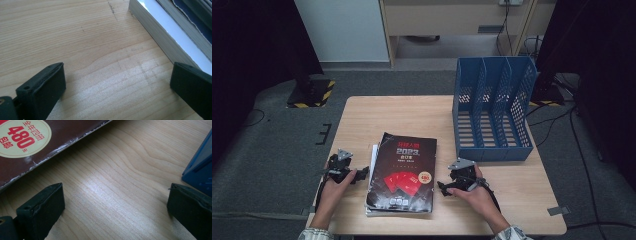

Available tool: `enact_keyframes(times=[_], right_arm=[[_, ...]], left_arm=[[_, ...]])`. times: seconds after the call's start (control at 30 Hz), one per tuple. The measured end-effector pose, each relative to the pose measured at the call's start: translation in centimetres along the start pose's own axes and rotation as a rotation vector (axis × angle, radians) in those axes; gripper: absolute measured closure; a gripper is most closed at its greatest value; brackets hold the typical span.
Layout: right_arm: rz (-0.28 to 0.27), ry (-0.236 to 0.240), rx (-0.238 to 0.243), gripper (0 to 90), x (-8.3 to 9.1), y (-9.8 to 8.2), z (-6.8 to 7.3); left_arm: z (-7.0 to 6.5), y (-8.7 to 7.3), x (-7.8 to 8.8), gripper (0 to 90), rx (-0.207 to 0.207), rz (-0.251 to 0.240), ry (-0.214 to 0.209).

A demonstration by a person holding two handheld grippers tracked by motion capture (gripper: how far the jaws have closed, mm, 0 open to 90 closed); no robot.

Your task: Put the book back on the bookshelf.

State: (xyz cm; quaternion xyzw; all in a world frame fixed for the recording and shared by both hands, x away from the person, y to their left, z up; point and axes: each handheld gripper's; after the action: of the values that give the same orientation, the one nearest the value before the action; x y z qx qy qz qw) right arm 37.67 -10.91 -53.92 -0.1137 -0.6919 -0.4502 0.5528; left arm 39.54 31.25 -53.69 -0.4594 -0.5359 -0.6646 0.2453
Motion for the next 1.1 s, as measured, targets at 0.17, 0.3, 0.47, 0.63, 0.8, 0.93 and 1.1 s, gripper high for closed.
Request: enact_keyframes(times=[0.17,0.3,0.47,0.63,0.8,0.93,1.1], right_arm=[[-0.007,0.001,0.003,4.1,0.0,0.0,0.0],[-0.018,0.008,0.016,10.2,0.3,0.0,0.3],[-0.046,-0.005,0.034,13.3,0.9,0.3,0.6],[-0.071,-0.005,0.049,20.4,1.9,0.3,1.0],[-0.114,0.003,0.029,28.3,3.0,0.6,1.6],[-0.158,0.021,0.032,32.2,4.2,0.7,2.6],[-0.172,0.046,0.046,38.2,4.4,3.1,3.3]], left_arm=[[-0.2,0.0,0.1,3.0,0.0,-0.007,-0.005],[-0.2,0.1,0.5,4.5,0.015,-0.025,-0.021],[0.0,0.1,1.6,5.3,0.043,-0.078,-0.035],[-0.2,0.0,3.1,5.6,0.06,-0.13,-0.057],[-0.9,-0.1,4.6,5.7,0.063,-0.191,-0.091],[-2.3,-0.3,5.5,6.1,0.016,-0.206,-0.108],[-3.8,0.0,5.7,13.5,-0.009,-0.21,-0.116]])
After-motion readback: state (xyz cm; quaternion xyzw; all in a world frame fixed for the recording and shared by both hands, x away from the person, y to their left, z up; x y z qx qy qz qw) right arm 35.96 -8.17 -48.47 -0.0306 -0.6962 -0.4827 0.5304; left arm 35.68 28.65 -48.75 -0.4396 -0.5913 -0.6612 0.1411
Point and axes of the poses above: each handheld gripper's, and its own axes: x roughly backward along the jaws, y roughly out of its top, z roughly to its left, and after that the axes turned 15 degrees about z, right-handed
